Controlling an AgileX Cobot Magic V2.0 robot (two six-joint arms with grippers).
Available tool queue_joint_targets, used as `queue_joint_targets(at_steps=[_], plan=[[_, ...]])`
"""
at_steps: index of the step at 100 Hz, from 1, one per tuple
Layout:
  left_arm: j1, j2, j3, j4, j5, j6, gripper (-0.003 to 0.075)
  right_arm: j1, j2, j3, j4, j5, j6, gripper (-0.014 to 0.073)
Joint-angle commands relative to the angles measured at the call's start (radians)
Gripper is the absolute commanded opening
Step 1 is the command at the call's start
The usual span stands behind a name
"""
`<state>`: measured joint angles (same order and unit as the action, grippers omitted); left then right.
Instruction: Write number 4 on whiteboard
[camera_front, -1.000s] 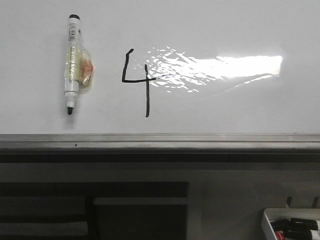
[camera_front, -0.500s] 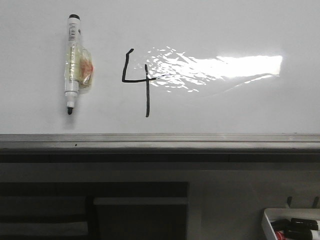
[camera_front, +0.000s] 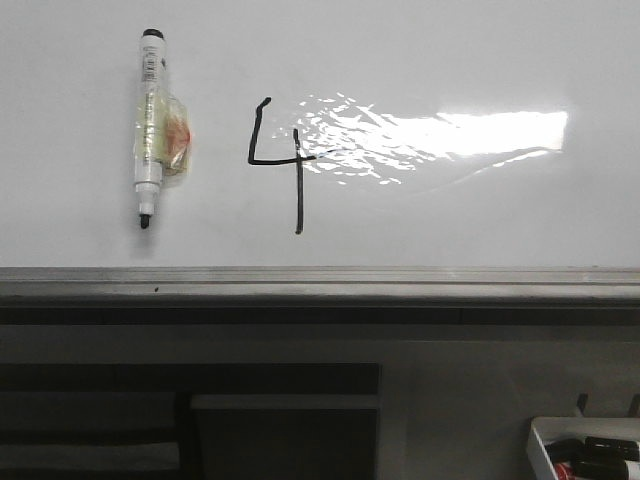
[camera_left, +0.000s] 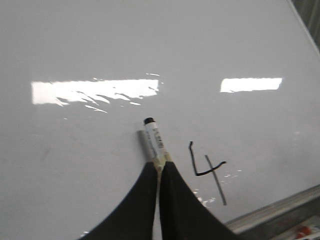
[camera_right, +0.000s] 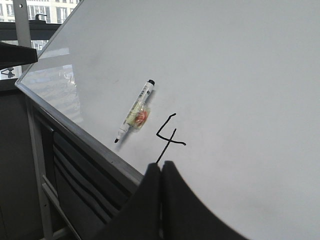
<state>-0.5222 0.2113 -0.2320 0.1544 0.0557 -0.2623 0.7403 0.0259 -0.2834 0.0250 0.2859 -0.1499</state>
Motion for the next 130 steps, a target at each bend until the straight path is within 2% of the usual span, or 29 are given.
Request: queue_joint_targets(at_steps=[1,5,14,25,40,49,65,75,96,130], plan=[[0.071,0.007,-0.028,-0.094,-0.085,0.177,-0.0020,-0.005,0.013,-0.022,-0.010,-0.079,-0.007,-0.0062],[0.117,0.007,-0.028,-0.137,-0.087,0.222,-0.0020,-0.005,0.013,-0.022,-0.010,-0.079,-0.007,-0.0062],[0.216,-0.005,-0.028,-0.198,-0.077,0.225,-0.0020,-0.005,0.013,-0.022,-0.010,-0.079,-0.007,-0.0062],[0.319,-0.049,-0.028,-0.199,-0.030,0.225,-0.0020,-0.005,0.013,-0.022,-0.010,-0.079,-0.007,-0.0062],[0.465,-0.113,-0.016,-0.199,0.106,0.225,-0.0020,-0.005,0.013,-0.022,-0.010,-0.079,-0.007,-0.0062],[0.519,-0.160,0.028,-0.201,0.108,0.217,-0.0020,-0.005,0.013,-0.022,-0.010,-0.079,-0.007,-0.0062],[0.531,-0.228,0.174,-0.197,0.021,0.052,-0.0020,-0.005,0.013,-0.022,-0.010,-0.079,-0.007,-0.0062],[0.531,-0.245,0.255,-0.195,-0.004,0.047,-0.0020,-0.005,0.013,-0.022,-0.010,-0.079,-0.007,-0.0062],[0.531,-0.245,0.253,-0.195,0.252,0.047,-0.0020,-0.005,0.013,-0.022,-0.010,-0.079,-0.007,-0.0062],[0.531,-0.245,0.251,-0.192,0.249,0.047,-0.0020,-0.005,0.013,-0.022,-0.010,-0.079,-0.007,-0.0062]])
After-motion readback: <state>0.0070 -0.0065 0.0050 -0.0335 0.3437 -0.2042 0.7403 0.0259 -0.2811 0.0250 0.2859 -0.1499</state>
